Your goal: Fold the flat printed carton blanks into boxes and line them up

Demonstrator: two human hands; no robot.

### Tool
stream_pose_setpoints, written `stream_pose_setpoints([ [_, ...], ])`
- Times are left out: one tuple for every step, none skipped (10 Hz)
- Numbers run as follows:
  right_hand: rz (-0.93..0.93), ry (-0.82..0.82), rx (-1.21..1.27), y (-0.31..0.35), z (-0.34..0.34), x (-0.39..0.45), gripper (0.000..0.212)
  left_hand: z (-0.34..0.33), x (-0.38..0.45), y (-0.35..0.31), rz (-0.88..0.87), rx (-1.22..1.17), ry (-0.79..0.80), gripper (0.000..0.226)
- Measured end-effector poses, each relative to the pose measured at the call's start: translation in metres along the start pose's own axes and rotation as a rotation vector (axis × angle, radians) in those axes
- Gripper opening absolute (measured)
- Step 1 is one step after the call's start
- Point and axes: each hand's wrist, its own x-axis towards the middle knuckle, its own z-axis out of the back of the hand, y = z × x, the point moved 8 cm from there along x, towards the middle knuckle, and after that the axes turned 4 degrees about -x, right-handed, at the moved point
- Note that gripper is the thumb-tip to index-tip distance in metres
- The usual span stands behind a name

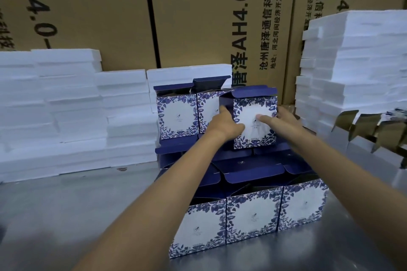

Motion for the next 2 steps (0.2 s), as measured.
stream_pose_setpoints([
  [0.005,-0.013,0.035,-0.003,0.001,-0.005,0.071,-0.002,-0.005,0.005,0.028,0.006,0.049,0.098],
  [0.017,-0.057,0.05,0.002,0.008,-0.016,0.093,-0.003,-0.017,0.008,0.033,-0.014,0.073,0.101],
])
